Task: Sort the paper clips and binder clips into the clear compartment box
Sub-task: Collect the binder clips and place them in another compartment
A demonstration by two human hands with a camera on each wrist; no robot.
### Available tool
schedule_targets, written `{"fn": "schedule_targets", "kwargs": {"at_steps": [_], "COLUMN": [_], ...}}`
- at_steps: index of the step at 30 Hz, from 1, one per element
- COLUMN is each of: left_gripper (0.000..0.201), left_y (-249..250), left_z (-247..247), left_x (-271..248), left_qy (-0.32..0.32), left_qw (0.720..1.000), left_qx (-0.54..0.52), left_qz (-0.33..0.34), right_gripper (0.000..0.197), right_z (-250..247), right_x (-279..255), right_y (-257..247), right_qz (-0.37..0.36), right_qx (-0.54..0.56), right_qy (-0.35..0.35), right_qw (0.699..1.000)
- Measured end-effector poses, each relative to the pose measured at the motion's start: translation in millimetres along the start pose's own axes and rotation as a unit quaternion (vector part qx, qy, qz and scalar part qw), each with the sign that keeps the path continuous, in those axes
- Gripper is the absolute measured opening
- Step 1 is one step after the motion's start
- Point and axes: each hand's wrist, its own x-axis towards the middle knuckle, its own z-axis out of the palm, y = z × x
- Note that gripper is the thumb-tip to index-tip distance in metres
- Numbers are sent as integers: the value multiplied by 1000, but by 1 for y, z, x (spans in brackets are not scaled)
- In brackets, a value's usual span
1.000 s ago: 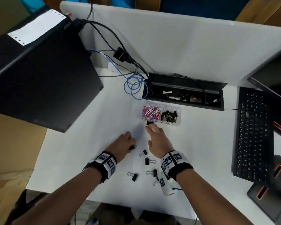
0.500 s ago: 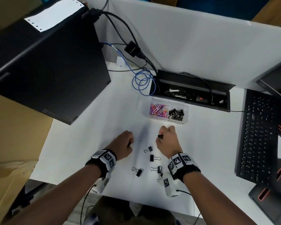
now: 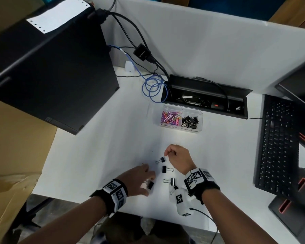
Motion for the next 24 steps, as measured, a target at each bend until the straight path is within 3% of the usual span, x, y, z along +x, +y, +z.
{"fn": "schedule_targets", "kwargs": {"at_steps": [2, 5, 7, 11, 16, 19, 24], "left_gripper": [37, 28, 27, 22, 26, 29, 29], "left_y": [3, 3, 0, 2, 13, 22, 37], "left_z": [4, 10, 9, -8, -33, -47, -71], "left_x": [2, 5, 5, 3, 14, 29, 56], "left_qy": [12, 33, 51, 93, 107, 136, 170], "left_qw": [999, 998, 998, 991, 956, 939, 931], "left_qx": [26, 50, 39, -80, -221, -267, -286], "left_qz": [21, 33, 15, -48, -157, -168, -151], "right_gripper": [10, 26, 21, 12, 8, 17, 11], "right_z": [3, 7, 10, 12, 5, 0, -2], "right_x": [-2, -1, 2, 1, -5, -9, -18], "right_y": [0, 6, 9, 12, 19, 27, 42], "right_qz": [-18, -59, -65, -80, -129, -111, -100], "right_qx": [-39, -125, -154, -182, -206, -196, -198], "right_qy": [-49, -120, -128, -111, -68, -36, 26], "right_qw": [998, 983, 978, 974, 968, 974, 975]}}
